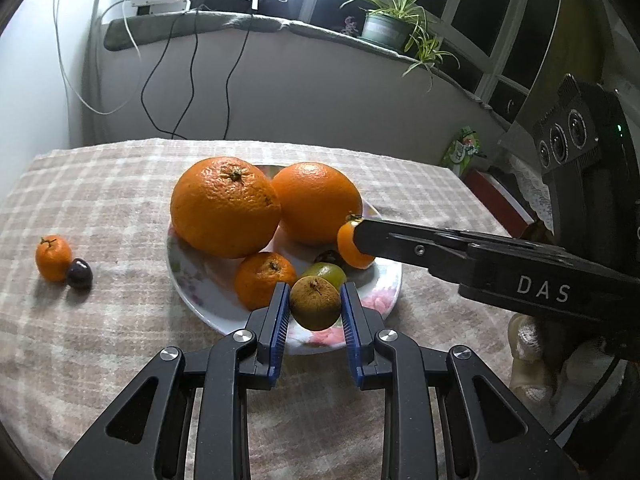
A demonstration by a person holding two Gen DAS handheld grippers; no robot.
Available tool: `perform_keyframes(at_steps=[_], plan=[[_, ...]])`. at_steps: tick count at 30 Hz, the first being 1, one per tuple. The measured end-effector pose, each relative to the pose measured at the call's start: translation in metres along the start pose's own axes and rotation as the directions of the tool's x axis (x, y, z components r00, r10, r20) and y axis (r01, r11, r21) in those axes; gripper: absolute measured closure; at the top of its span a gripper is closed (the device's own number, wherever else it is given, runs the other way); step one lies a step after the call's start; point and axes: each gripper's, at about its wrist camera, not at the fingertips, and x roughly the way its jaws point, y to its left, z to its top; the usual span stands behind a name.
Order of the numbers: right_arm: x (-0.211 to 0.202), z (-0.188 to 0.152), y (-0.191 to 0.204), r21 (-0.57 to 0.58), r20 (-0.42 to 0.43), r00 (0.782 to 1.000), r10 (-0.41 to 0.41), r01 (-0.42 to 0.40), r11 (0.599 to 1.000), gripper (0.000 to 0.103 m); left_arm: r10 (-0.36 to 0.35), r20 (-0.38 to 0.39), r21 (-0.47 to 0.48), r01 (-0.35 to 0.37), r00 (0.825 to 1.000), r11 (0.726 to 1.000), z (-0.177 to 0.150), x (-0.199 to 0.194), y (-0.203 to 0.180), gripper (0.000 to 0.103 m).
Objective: Organize fruits
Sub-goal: 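Carry both fruits over the white plate and open both tools, then withdraw both tools from the plate toward the tangerine and plum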
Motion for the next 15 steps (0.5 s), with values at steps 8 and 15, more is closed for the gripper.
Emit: perform_keyframes(at_steps=[8, 15], plan=[[0.0090, 0.0027, 0.0053, 0.003, -0.010, 1.000, 0.009, -0.009, 1.000, 0.081, 0.008, 0.008, 0.002, -0.008, 1.000, 1.000, 0.0022, 0.0002, -0.0002, 0.071], [0.0064, 0.0042, -0.0011, 0.052, 0.004, 1.000, 0.008, -0.008, 0.999, 0.044, 0.017, 0.010, -0.002, -0.017, 1.000, 1.000, 0.0020, -0.0004, 0.0011, 0.058]])
